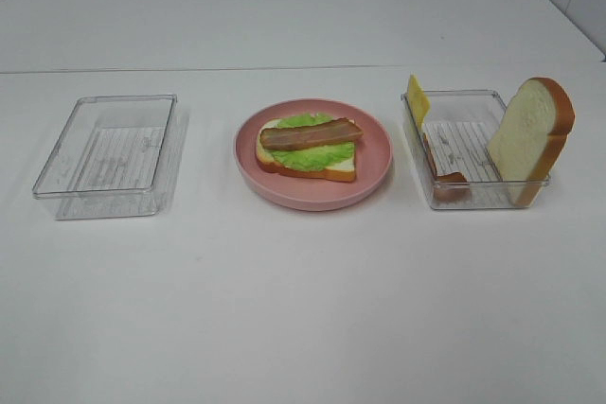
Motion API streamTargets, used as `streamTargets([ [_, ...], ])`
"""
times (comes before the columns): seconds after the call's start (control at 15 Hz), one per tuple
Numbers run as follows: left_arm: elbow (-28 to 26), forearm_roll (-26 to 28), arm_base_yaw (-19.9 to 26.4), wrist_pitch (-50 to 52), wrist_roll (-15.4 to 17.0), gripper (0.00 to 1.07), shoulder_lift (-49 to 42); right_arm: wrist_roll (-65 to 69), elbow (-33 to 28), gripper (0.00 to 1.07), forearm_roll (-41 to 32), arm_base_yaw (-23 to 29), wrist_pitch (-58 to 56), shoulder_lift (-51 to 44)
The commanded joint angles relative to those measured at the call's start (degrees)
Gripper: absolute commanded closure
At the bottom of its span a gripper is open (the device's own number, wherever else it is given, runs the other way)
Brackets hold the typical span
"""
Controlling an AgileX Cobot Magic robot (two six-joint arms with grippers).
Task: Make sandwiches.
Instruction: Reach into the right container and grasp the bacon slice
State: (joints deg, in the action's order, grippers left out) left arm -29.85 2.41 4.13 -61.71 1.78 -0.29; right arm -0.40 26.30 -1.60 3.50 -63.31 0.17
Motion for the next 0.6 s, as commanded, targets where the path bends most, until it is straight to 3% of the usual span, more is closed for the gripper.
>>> streamTargets([
  [0.07, 0.1, 0.5, -0.3, 0.2, -0.1, 0.16, -1.0, 0.4, 2.5, 0.10, 0.1, 0.2, 2.3, 4.9],
  [0.4, 0.1, 0.5, -0.3, 0.2, -0.1, 0.16, -1.0, 0.4, 5.2, 0.10, 1.1, 0.2, 14.3, 22.7],
  [0.47, 0.1, 0.5, -0.3, 0.2, -0.1, 0.16, -1.0, -0.1, 6.0, 0.10, 1.0, 0.2, 17.9, 32.3],
  [0.6, 0.1, 0.5, -0.3, 0.2, -0.1, 0.16, -1.0, -2.3, 8.4, 0.10, 1.0, 0.2, 18.3, 40.8],
])
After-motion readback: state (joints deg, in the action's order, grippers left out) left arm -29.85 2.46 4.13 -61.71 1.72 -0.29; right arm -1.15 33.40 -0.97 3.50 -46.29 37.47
